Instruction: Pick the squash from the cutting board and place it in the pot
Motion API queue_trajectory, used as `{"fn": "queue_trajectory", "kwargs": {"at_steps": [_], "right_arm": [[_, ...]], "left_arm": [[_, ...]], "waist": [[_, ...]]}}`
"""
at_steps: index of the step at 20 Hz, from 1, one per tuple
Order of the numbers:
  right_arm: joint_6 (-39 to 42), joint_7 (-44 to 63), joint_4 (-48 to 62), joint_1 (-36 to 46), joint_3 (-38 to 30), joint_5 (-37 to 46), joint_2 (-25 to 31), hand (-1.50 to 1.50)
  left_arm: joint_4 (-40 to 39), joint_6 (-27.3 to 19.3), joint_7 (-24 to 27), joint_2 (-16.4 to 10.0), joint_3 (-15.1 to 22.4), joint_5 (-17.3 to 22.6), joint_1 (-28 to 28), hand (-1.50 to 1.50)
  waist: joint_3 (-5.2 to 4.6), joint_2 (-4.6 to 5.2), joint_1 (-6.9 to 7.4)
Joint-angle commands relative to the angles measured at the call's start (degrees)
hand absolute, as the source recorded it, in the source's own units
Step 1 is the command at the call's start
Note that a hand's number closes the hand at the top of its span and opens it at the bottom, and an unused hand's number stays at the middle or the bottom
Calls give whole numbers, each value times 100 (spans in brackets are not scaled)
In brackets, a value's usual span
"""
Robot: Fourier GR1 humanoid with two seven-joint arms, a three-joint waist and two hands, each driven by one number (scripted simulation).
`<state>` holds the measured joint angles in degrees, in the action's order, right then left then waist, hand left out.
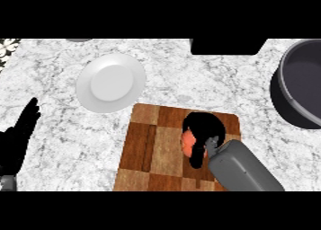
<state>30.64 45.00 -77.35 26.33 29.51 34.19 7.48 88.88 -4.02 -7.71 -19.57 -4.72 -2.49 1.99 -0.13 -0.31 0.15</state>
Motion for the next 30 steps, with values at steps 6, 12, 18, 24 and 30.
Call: {"fn": "queue_trajectory", "kwargs": {"at_steps": [6, 12, 18, 24, 30], "right_arm": [[-1039, -606, 837, 691, -1454, 326, 556, 150], [-1608, -921, 808, 591, -1411, 1065, 1087, 150], [-2102, -160, -311, 961, -1380, 1958, 1490, 150], [-2373, 315, -1170, 1145, -1766, 2420, 1711, 150], [-2786, -133, -1312, 1054, -2729, 2017, 1913, 150]], "left_arm": [[49, 252, -57, -39, -90, 62, -14, 0], [-21, 65, 109, 139, -76, -174, 121, 0], [-182, 136, 29, 30, -298, -21, -76, 0], [18, 208, -38, 78, -209, -75, 106, 0], [386, 46, -248, 199, -109, -302, 75, 0]], "waist": [[18, 56, 78], [13, 30, 12], [6, -10, -84], [11, 1, -47], [16, 24, -4]]}}
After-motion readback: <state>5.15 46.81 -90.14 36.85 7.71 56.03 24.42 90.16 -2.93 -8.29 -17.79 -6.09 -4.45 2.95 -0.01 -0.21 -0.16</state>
